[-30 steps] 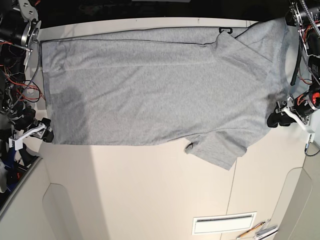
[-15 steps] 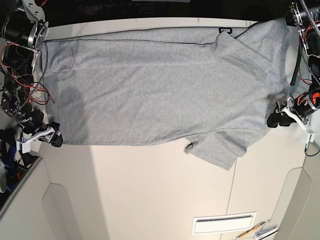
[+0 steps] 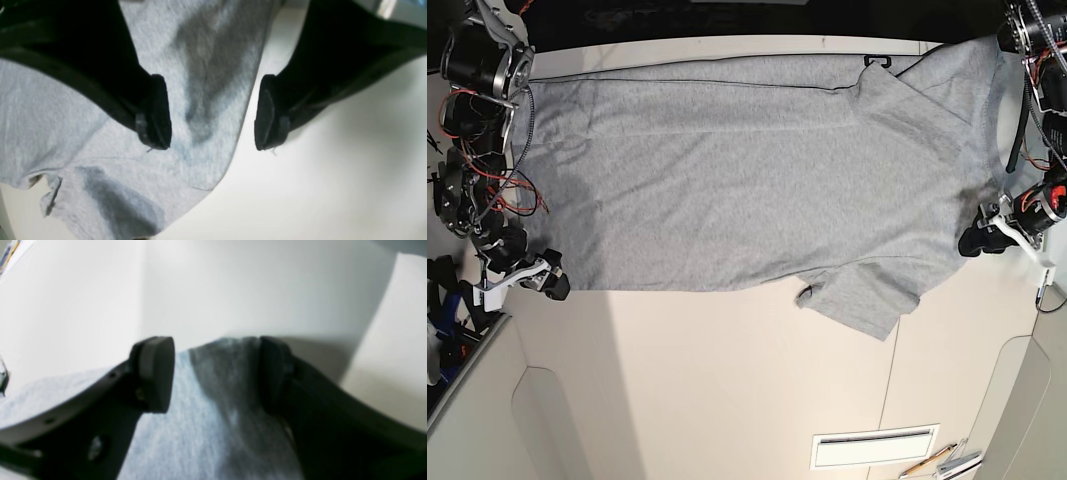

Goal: Fold the T-shirt properly
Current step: 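Move both grippers to the shirt's side edge near the hem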

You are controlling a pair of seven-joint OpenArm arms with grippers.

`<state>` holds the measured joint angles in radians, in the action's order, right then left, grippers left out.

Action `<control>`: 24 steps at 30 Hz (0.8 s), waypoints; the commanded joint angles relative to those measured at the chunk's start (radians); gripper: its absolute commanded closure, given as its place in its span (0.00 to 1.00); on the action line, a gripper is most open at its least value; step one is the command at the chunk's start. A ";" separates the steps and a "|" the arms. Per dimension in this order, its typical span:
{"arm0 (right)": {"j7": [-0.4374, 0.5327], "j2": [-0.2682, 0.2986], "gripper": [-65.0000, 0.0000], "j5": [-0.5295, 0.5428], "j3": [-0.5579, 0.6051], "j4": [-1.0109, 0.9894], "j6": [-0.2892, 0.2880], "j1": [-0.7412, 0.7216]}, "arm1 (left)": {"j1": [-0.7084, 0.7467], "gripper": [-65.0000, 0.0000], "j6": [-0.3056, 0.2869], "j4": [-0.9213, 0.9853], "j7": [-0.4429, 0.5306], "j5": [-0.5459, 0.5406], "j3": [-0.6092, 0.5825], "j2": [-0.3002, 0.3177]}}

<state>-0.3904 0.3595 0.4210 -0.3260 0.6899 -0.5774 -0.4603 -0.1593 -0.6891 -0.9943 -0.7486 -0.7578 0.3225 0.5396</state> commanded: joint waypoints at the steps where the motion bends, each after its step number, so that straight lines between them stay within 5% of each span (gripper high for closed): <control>1: -0.047 0.006 0.41 -0.013 0.000 0.006 0.001 -0.013 | -0.028 0.34 -0.009 -0.013 0.015 -0.019 0.004 0.019; 24: -0.081 0.006 0.41 -0.009 0.000 0.006 0.001 -0.007 | -0.056 0.35 -0.009 -0.012 0.015 0.092 -0.042 -0.057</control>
<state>-0.4240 0.3595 0.4294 -0.3260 0.6899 -0.5808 -0.4603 -0.2001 -0.6933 -0.9947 -0.7212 -0.6659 0.2802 0.4683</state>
